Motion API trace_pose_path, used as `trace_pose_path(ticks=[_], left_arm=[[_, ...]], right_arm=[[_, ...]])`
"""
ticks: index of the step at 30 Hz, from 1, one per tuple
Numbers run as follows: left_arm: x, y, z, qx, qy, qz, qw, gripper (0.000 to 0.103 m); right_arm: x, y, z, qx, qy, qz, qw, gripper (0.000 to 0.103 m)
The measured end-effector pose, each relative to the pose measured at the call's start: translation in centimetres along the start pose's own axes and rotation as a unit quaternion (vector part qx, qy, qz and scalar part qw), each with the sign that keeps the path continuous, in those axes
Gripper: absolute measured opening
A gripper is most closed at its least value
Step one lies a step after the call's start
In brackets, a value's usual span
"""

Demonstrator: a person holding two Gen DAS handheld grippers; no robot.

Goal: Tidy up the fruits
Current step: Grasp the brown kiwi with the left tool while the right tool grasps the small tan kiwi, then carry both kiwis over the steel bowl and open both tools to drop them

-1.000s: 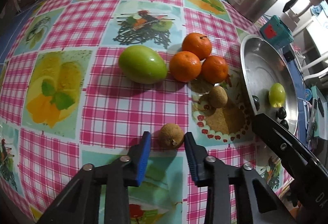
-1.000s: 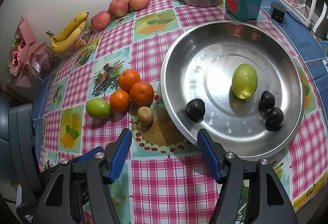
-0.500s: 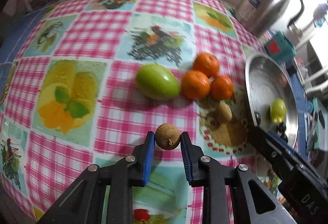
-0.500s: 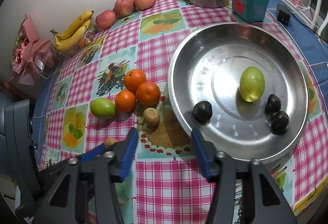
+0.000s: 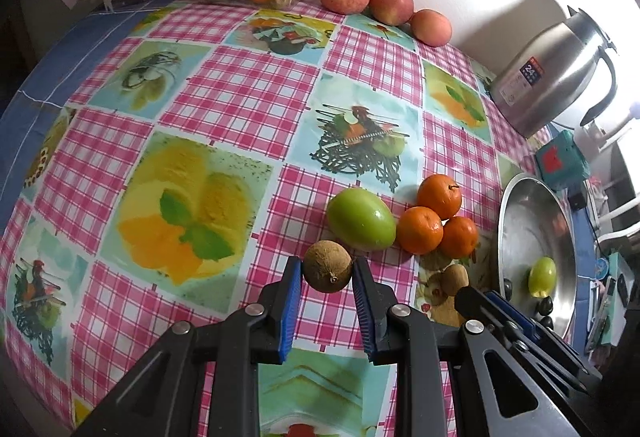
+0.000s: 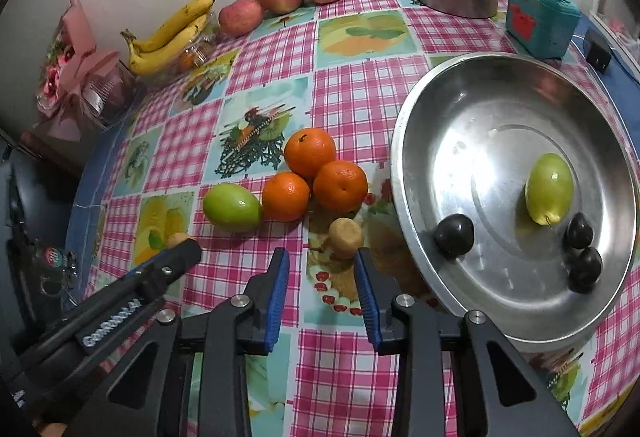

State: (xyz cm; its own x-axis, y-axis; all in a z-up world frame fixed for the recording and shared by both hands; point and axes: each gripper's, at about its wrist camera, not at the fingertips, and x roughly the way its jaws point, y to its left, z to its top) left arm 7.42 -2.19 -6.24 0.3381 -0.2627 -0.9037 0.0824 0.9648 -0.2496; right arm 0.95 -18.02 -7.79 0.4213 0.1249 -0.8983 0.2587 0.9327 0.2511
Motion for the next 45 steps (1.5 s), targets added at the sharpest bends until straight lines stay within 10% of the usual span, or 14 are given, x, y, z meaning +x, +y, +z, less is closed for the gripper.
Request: trace_pose_path(ticks=[45], left_arm=[[-0.7, 0.4, 1.6, -0.02, -0.004, -0.003, 0.9998, 0.028]], right_arm=[[1.2, -0.1, 2.1, 0.01, 0.008, -0.004, 1.0, 0.024]])
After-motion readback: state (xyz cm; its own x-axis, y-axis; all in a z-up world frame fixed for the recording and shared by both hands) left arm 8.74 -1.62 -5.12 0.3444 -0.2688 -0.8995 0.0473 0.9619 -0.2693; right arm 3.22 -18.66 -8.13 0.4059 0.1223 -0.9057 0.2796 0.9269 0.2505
